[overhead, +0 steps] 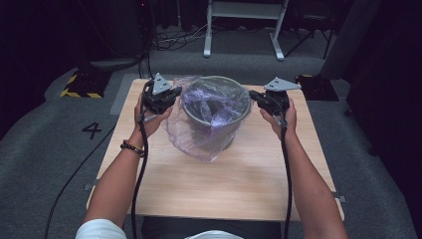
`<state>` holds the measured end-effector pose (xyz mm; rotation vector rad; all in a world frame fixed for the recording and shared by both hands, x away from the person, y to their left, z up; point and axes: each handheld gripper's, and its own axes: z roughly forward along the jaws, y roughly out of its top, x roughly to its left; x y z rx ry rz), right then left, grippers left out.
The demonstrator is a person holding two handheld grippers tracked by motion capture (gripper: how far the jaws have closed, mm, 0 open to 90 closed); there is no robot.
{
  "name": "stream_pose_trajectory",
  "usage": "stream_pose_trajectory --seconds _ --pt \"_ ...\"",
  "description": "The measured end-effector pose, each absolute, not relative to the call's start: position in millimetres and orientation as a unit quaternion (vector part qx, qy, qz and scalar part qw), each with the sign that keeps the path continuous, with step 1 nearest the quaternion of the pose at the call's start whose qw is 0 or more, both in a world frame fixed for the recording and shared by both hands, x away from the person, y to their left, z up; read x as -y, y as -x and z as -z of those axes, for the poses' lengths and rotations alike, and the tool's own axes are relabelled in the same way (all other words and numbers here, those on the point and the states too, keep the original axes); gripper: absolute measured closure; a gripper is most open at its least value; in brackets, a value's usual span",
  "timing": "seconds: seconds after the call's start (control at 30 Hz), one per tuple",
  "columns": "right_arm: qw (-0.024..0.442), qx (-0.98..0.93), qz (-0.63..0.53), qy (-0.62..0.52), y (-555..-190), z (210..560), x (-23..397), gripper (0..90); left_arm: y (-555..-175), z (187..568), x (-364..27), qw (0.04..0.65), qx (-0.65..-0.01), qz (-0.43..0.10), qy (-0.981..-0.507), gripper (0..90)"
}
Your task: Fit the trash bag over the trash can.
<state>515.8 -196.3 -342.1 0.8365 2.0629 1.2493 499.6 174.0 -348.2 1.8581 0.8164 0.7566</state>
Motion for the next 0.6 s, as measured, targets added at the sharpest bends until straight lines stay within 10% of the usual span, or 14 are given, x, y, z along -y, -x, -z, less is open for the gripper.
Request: stream_pose_trajectory --seconds 0.6 --pt "0.197 -0.772 -0.485 -0.36 -552 380 202 90.0 -537 399 -168 0.486 -0.344 -0.216 -0.774 89.9"
